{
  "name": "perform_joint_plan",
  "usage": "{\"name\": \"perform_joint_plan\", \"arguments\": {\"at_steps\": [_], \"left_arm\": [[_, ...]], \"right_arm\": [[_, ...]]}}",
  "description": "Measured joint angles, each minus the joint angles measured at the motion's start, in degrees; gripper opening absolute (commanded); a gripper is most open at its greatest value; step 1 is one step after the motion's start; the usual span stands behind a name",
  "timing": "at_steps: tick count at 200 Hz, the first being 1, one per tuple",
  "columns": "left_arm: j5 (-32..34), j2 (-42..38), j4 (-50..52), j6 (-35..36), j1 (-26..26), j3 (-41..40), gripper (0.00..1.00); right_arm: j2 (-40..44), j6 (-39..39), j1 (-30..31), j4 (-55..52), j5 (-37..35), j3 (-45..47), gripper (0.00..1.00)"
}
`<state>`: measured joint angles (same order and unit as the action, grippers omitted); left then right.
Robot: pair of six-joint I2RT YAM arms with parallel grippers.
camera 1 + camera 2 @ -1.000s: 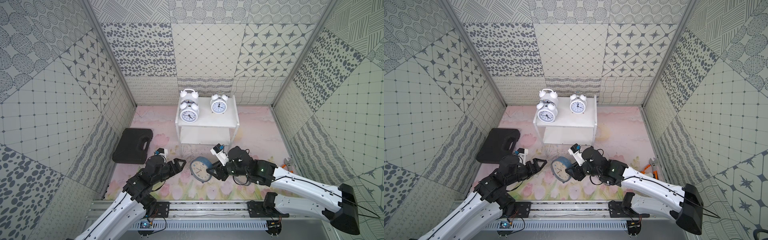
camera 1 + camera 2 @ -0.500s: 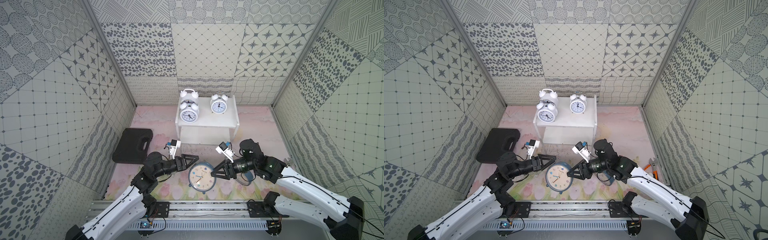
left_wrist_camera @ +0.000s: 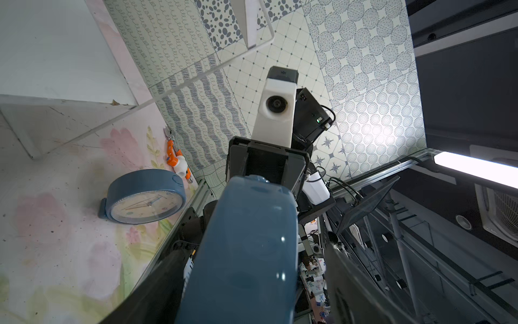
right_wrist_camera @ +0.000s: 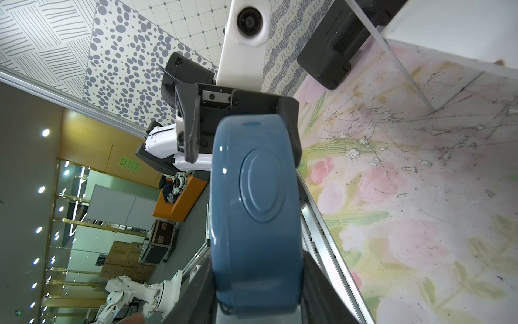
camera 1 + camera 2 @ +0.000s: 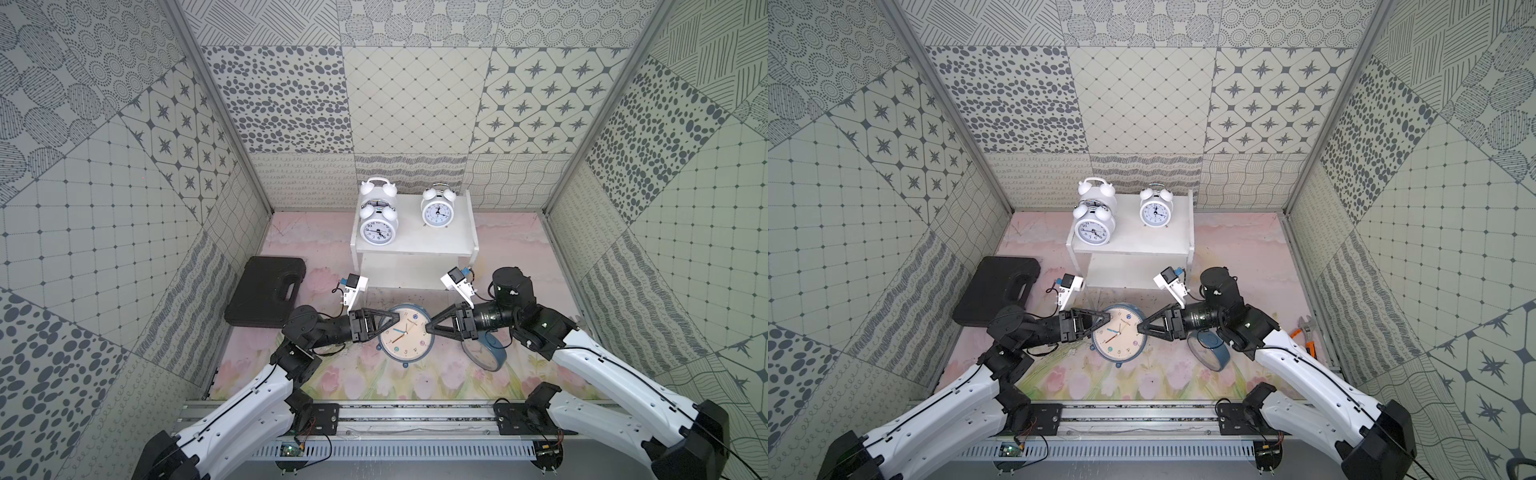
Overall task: Place the alarm clocks on the shelf by style
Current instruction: Place the alarm on the shelf.
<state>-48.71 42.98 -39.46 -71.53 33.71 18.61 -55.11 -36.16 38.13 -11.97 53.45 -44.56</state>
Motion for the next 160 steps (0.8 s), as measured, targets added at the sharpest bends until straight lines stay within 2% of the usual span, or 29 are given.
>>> {"name": "perform_joint_plan", "arguments": {"at_steps": [28,97,110,129,143,160], "left_arm": [[-0.17,0.31,-1.18,-0.48,0.02,-0.09,0.63],[0.09,-0.57,-2.75,0.74,0.02,-0.39,0.45],[0.22,-0.76,-3.06,0.87,0.02,-0.48,0.42],[0.59,-0.87,-3.13,0.98,0.02,-0.55,0.37],[1.49,-0.92,-3.02,0.79,0.02,-0.74,0.37],[3.06,-0.92,-3.15,0.55,0.02,-1.16,0.41]], "right_arm": [[0.00,-0.94,-0.70,1.49,1.01,0.00,0.31],[0.42,-3.06,-0.87,2.97,1.53,0.02,0.33],[0.42,-3.37,-0.87,3.34,1.49,0.02,0.41],[0.46,-3.45,-0.83,3.52,0.46,0.02,0.61],[0.94,-3.32,-1.03,3.15,-1.99,0.09,0.76],[2.80,-3.63,-1.14,3.45,-5.62,0.92,0.80]]}}
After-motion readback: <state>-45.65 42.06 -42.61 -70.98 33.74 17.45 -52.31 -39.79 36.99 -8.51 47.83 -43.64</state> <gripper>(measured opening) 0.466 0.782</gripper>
